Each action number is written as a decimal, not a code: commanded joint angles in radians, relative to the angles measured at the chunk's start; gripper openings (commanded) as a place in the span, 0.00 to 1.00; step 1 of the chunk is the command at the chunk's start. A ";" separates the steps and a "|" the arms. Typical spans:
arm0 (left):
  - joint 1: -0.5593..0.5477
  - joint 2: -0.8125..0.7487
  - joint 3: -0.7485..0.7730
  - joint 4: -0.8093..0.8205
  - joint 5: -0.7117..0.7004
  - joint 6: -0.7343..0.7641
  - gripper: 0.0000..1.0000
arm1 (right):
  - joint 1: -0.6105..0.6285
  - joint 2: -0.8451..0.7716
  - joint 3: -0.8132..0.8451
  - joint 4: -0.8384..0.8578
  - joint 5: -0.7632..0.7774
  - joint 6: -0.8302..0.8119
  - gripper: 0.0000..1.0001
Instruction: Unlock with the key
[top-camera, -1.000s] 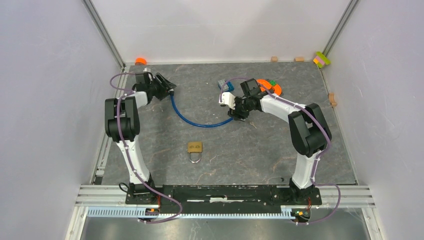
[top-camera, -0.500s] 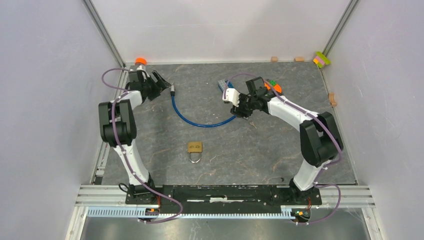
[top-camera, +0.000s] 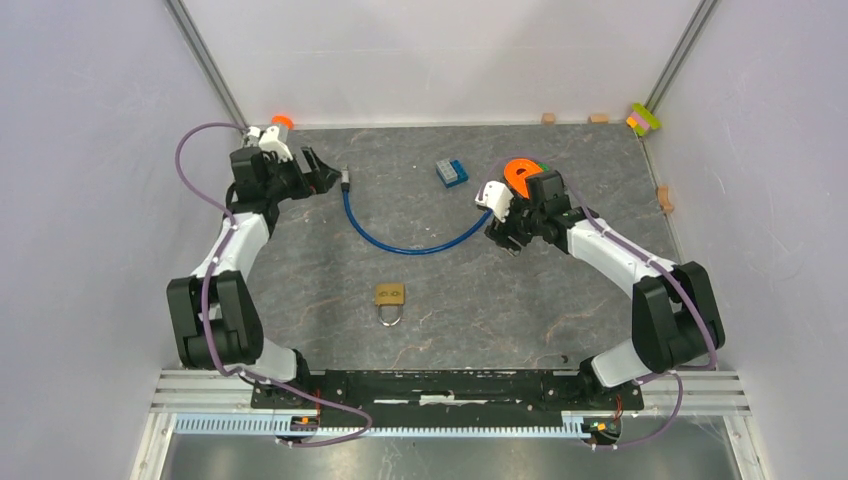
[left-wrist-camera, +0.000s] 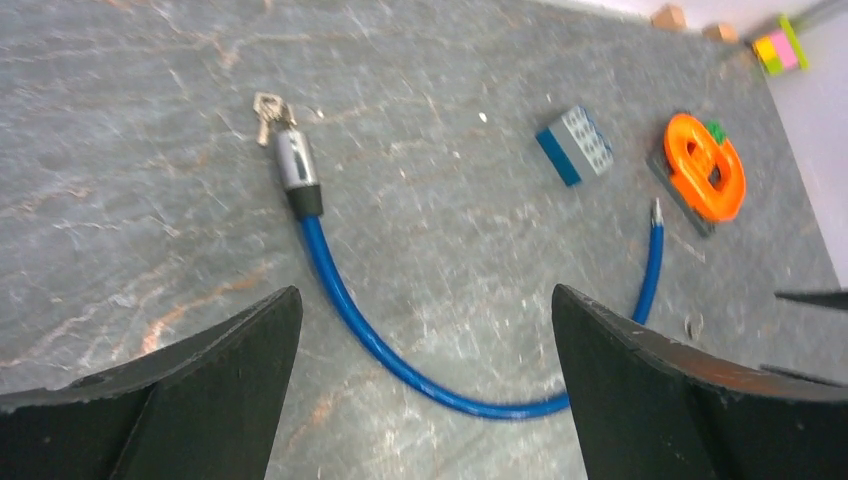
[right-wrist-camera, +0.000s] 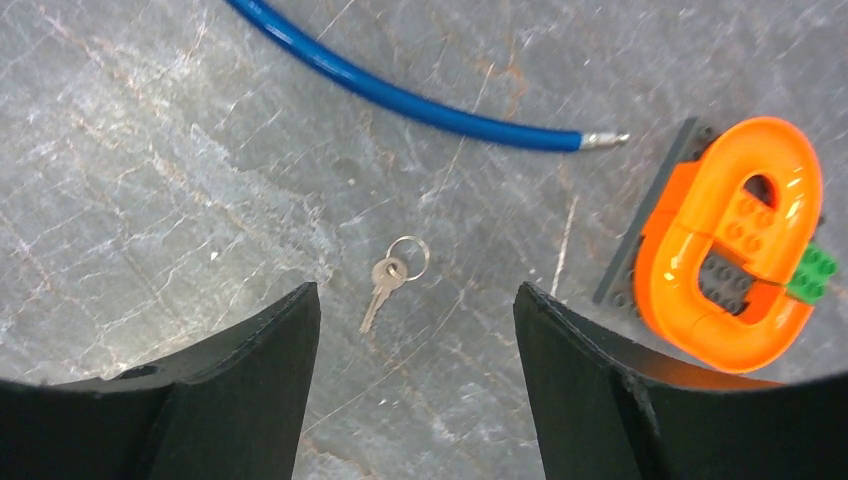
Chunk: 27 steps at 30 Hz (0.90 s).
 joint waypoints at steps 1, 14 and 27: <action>-0.007 -0.059 -0.056 -0.023 0.140 0.172 1.00 | -0.013 -0.044 -0.051 0.046 -0.009 0.042 0.76; -0.172 0.425 0.439 -0.284 0.096 0.228 0.96 | -0.012 -0.036 -0.095 0.057 -0.077 0.047 0.77; -0.202 0.719 0.705 -0.421 -0.196 0.066 0.94 | -0.013 -0.023 -0.105 0.054 -0.079 0.038 0.78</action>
